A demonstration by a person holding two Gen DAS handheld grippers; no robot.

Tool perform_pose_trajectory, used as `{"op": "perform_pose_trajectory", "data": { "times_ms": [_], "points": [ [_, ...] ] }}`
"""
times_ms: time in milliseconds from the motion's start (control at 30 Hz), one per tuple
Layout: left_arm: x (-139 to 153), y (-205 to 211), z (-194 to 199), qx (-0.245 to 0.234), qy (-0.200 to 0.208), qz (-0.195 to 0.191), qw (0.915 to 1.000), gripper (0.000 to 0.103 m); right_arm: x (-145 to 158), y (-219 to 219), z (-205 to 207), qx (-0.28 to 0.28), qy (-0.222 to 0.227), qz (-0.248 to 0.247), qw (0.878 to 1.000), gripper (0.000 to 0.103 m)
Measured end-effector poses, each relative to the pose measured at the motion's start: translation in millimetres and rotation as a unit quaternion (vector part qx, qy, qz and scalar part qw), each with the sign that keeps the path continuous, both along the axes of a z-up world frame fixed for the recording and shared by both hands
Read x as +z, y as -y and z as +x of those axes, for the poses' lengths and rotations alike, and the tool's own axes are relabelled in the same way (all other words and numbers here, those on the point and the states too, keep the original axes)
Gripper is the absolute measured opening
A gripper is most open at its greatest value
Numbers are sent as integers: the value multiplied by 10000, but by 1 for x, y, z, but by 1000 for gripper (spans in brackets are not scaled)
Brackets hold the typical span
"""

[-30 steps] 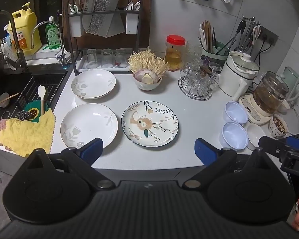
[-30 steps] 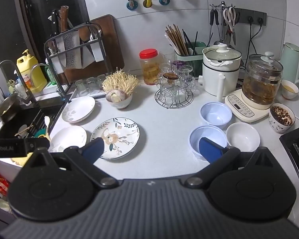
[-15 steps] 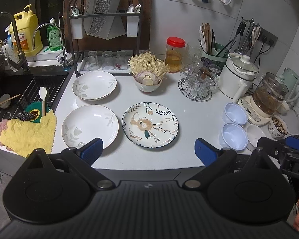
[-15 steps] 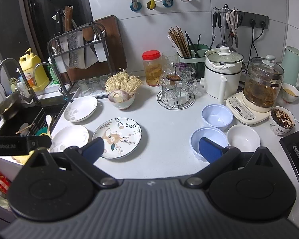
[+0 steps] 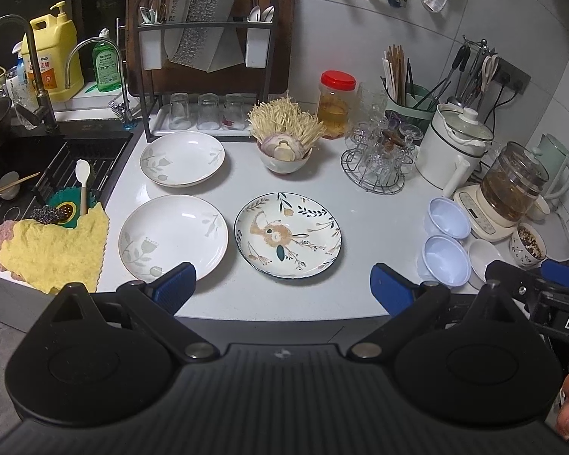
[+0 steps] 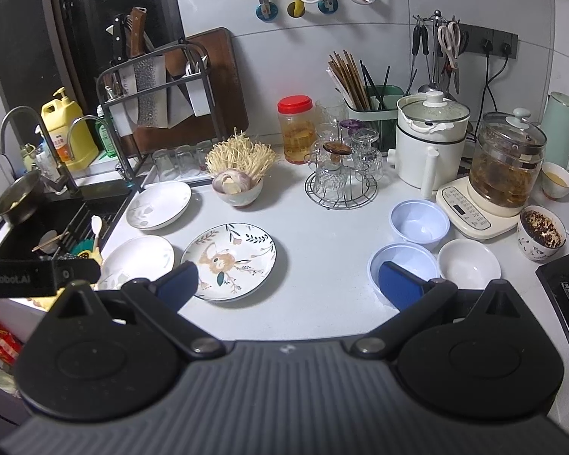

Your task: Organize plates and bowls

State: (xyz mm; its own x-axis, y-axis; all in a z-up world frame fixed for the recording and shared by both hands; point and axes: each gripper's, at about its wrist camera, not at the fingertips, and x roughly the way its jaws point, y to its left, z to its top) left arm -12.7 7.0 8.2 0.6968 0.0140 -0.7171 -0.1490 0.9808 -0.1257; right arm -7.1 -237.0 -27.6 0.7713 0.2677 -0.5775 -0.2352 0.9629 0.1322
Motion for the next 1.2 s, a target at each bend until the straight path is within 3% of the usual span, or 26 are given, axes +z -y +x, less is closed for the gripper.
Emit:
{"op": "perform_pose_trajectory", "data": {
  "times_ms": [1200],
  "points": [
    [-8, 10, 3, 122, -237, 41, 9996, 100, -3, 17, -16, -114, -35, 166, 9998, 103]
  ]
}}
